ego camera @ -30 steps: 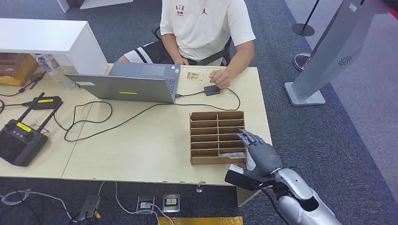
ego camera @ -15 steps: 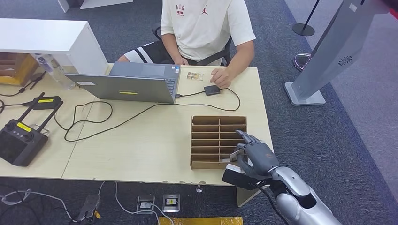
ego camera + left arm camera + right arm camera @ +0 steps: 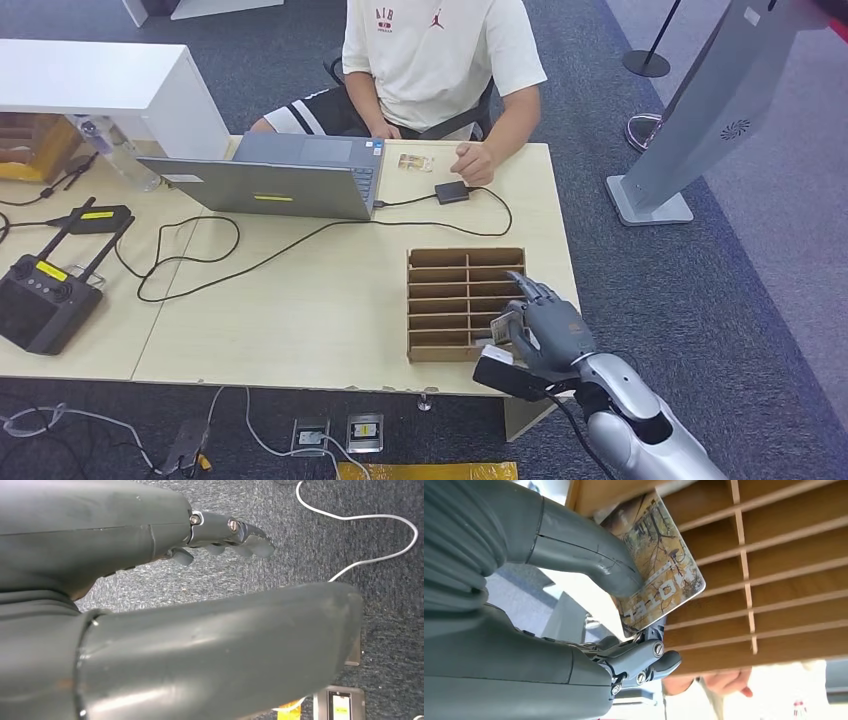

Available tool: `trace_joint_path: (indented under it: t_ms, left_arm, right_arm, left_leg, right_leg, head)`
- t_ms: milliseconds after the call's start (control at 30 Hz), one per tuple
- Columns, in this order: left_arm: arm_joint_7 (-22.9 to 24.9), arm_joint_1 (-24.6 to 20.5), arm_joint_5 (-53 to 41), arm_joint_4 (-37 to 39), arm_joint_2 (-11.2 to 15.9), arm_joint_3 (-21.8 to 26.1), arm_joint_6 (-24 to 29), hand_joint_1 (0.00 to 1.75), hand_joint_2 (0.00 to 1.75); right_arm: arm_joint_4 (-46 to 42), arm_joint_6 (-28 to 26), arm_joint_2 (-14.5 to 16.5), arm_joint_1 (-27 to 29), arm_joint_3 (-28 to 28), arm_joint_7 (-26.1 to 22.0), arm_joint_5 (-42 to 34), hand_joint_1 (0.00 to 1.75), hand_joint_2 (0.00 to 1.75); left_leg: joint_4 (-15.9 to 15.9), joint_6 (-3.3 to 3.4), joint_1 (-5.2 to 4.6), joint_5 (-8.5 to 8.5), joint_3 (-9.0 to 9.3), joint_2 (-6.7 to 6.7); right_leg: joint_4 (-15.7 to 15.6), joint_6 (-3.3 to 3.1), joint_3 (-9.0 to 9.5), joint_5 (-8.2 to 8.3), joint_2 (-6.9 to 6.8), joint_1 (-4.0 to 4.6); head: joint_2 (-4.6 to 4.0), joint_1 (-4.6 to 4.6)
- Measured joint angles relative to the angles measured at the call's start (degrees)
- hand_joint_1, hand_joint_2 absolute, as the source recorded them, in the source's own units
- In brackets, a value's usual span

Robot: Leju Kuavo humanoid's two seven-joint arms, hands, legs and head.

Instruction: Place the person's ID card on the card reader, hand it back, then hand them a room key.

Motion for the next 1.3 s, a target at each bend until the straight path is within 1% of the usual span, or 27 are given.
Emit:
trace_joint_path:
  t_ms: [167,233,333,500,733,800,967,1100,1300]
  left_arm:
    - [-1.2,0.0,0.3,0.0,0.0,0.0,0.5,0.0,0.0]
    - [-1.5,0.0,0.3,0.0,0.0,0.0,0.5,0.0,0.0]
    - [-1.7,0.0,0.2,0.0,0.0,-0.1,0.6,0.0,0.0]
    - [-1.7,-0.4,-0.1,0.0,-0.1,-0.1,0.5,0.0,0.0]
    - [-1.6,-1.1,-0.6,0.0,-0.2,-0.1,0.4,0.0,0.0]
    - [-0.7,-1.3,-0.8,0.0,-0.2,-0.2,0.2,0.0,0.0]
    - [3.8,-2.8,-1.4,-0.5,0.0,-0.3,-0.4,0.0,0.0]
    - [4.5,-3.2,-2.1,-0.9,0.0,-0.3,-0.3,0.0,0.0]
    - [4.5,-3.4,-2.3,-1.0,0.0,-0.4,-0.2,0.0,0.0]
  right_arm:
    - [-0.2,-5.8,0.5,-1.7,-2.4,0.7,2.5,1.75,1.75]
    - [-0.4,-6.9,0.8,-2.9,-4.0,0.7,3.3,1.75,1.75]
    - [-0.9,-6.8,1.1,-5.0,-6.4,0.1,4.1,1.75,1.75]
    - [-1.2,-5.4,1.4,-9.1,-9.9,-2.8,4.9,1.75,1.75]
    - [-0.2,-4.1,3.3,-12.8,-11.4,-5.2,6.0,1.75,1.75]
    - [1.4,-4.5,4.2,-13.4,-11.2,-6.2,6.4,1.75,1.75]
    - [8.6,-6.9,7.3,-16.1,-10.3,-8.8,7.2,1.75,1.75]
    - [15.0,-9.1,9.4,-18.6,-9.6,-9.7,7.2,1.75,1.75]
    - [22.9,-11.7,11.6,-21.0,-8.7,-10.3,6.7,1.75,1.75]
  left_leg:
    - [0.0,0.0,0.0,0.0,0.01,0.0]
    - [0.0,0.0,0.0,0.0,0.01,0.0]
    - [0.0,0.0,0.0,0.01,0.01,0.0]
    - [0.0,0.0,0.0,0.01,0.01,0.0]
    - [0.0,0.0,0.02,0.0,-0.02,-0.01]
    - [0.0,0.0,0.03,0.0,-0.02,-0.01]
    - [0.0,-0.01,0.04,0.02,-0.05,-0.03]
    - [0.0,-0.02,0.04,0.02,-0.04,-0.04]
    - [0.0,-0.02,0.04,0.01,-0.05,-0.04]
  right_leg:
    - [0.0,0.0,0.01,0.0,0.0,0.0]
    - [0.0,0.0,0.0,0.01,0.0,0.0]
    - [0.0,0.0,0.0,0.01,0.0,0.0]
    - [0.0,0.0,0.0,0.01,0.0,0.0]
    - [0.0,0.0,-0.02,0.0,0.0,0.02]
    - [0.0,-0.01,-0.02,0.0,0.0,0.03]
    - [0.0,0.0,-0.02,0.0,-0.03,0.03]
    - [0.0,0.0,-0.02,0.0,-0.02,0.04]
    - [0.0,-0.01,-0.03,-0.01,-0.02,0.04]
  head:
    - [0.0,0.0]
    - [0.0,-0.01]
    - [0.0,-0.01]
    - [0.0,-0.01]
    - [0.0,0.0]
    - [0.0,0.0]
    - [0.0,-0.01]
    - [0.0,-0.01]
    - [0.0,0.0]
